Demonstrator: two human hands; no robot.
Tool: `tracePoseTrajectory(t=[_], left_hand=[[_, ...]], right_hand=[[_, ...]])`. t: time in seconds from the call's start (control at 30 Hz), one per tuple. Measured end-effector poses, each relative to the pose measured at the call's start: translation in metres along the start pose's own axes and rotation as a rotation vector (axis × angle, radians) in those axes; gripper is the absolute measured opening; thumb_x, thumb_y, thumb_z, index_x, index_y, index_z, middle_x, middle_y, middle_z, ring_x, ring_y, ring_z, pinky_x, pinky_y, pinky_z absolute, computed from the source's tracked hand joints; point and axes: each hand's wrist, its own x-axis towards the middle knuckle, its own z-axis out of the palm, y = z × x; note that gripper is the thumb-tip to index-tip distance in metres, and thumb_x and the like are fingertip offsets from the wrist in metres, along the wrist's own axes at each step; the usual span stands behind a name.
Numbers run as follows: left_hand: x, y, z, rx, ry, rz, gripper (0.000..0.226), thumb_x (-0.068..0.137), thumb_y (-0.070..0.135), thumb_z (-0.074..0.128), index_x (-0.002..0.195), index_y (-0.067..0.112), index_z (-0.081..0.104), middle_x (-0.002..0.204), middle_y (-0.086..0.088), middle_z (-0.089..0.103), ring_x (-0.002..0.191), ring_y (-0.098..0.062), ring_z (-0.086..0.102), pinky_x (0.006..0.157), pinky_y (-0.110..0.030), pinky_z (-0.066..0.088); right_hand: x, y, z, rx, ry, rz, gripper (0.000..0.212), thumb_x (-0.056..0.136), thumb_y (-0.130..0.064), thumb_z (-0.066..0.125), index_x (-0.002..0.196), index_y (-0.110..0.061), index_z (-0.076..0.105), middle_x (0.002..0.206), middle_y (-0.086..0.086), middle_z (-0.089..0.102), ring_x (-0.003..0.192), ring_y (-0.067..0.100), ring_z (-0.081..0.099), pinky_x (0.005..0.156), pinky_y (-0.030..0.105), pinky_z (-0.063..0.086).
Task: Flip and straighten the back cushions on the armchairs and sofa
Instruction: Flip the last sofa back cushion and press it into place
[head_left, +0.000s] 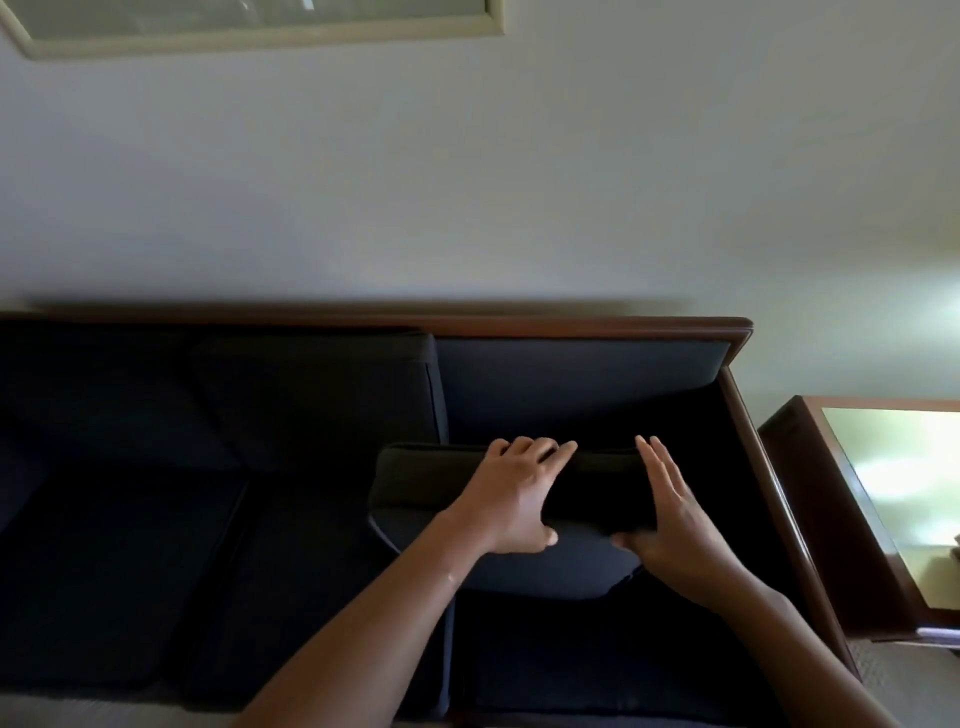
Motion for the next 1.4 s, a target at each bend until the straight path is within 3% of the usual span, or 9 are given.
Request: tracePoseTrajectory(t=[0.1,0.23,0.33,0.4,0.47,0.63,0.8,1.07,1.4], left_hand=[[-0.028,-0.030,0.002,0.170,-0.007,-0.109,0.118,0.078,0.050,0.080,0.168,0.030,0.007,0.161,-0.006,0.033,0.147,-0.032,0.035,0.126,-0.064,0.013],[-0.061,-0.075,-0.001,0.135,-0.071,-0.279,0.124,0.067,0.064,0.083,0.165,0.035,0.012,0.153,0.000,0.039,0.142,-0.029,0.040,0.124,-0.068,0.017],[-0.082,-0.102,-0.002,-0.221,0.013,-0.286,0.120,0.063,0.045,0.093,0.160,0.044,0.024,0.150,0.012,0.037,0.138,-0.016,0.039,0.120,-0.046,0.034],[-0.096,-0.113,0.002,-0.594,0.109,-0.344,0.121,0.060,0.025,0.098,0.155,0.052,0.029,0.149,0.021,0.035,0.136,-0.008,0.040,0.106,-0.031,0.044],[-0.103,-0.116,0.012,-0.751,0.138,-0.404,0.121,0.059,0.012,0.097,0.151,0.054,0.030,0.142,0.021,0.038,0.128,-0.009,0.048,0.085,-0.022,0.056],[-0.111,-0.120,0.038,-0.941,0.192,-0.477,0.124,0.058,-0.003,0.093,0.148,0.058,0.031,0.134,0.008,0.046,0.116,-0.016,0.059,0.085,-0.036,0.065],[-0.117,-0.113,0.055,-0.972,0.156,-0.535,0.103,0.068,0.000,0.092,0.146,0.041,0.039,0.126,0.007,0.063,0.112,-0.014,0.069,0.086,-0.037,0.065],[-0.115,-0.083,0.032,-0.844,0.259,-0.449,0.080,0.053,0.015,0.103,0.120,0.032,0.061,0.110,0.011,0.073,0.103,-0.010,0.072,0.086,-0.040,0.064],[-0.046,-0.022,-0.058,-0.345,0.212,-0.076,0.062,0.057,0.039,0.092,0.109,0.026,0.060,0.101,0.011,0.056,0.092,-0.013,0.057,0.077,-0.033,0.050]], right_hand=[[0.005,-0.011,-0.010,-0.379,-0.162,0.005,0.119,0.084,-0.052,0.076,0.165,-0.025,-0.007,0.173,-0.005,-0.012,0.158,0.033,-0.017,0.127,0.060,0.008],[0.022,-0.049,0.011,-0.637,-0.158,-0.175,0.130,0.071,-0.083,0.064,0.164,-0.013,0.007,0.167,0.004,0.023,0.157,0.032,0.015,0.121,0.069,-0.001],[0.037,-0.080,0.037,-0.646,-0.146,-0.302,0.133,0.063,-0.094,0.055,0.162,-0.014,0.019,0.158,0.003,0.039,0.145,0.029,0.037,0.123,0.066,0.012],[0.045,-0.102,0.055,-0.622,-0.171,-0.323,0.131,0.061,-0.096,0.054,0.159,-0.016,0.021,0.154,0.003,0.043,0.139,0.029,0.043,0.121,0.060,0.023],[0.049,-0.119,0.073,-0.606,-0.162,-0.341,0.124,0.061,-0.096,0.054,0.154,-0.018,0.028,0.145,0.002,0.050,0.128,0.028,0.051,0.114,0.055,0.035],[0.050,-0.124,0.097,-0.592,-0.017,-0.407,0.106,0.066,-0.095,0.049,0.141,-0.019,0.046,0.123,0.001,0.063,0.107,0.027,0.060,0.099,0.049,0.045],[0.046,-0.105,0.092,-0.568,0.058,-0.458,0.101,0.068,-0.095,0.049,0.133,-0.018,0.053,0.111,-0.002,0.066,0.098,0.025,0.063,0.094,0.046,0.048],[0.018,-0.078,0.062,-0.435,0.203,-0.542,0.088,0.072,-0.085,0.063,0.124,-0.013,0.062,0.101,-0.001,0.068,0.089,0.025,0.065,0.085,0.045,0.050],[-0.006,-0.008,0.028,0.171,0.236,-0.304,0.101,0.069,-0.071,0.082,0.149,-0.018,0.047,0.140,-0.007,0.056,0.130,0.016,0.054,0.108,0.036,0.044]])
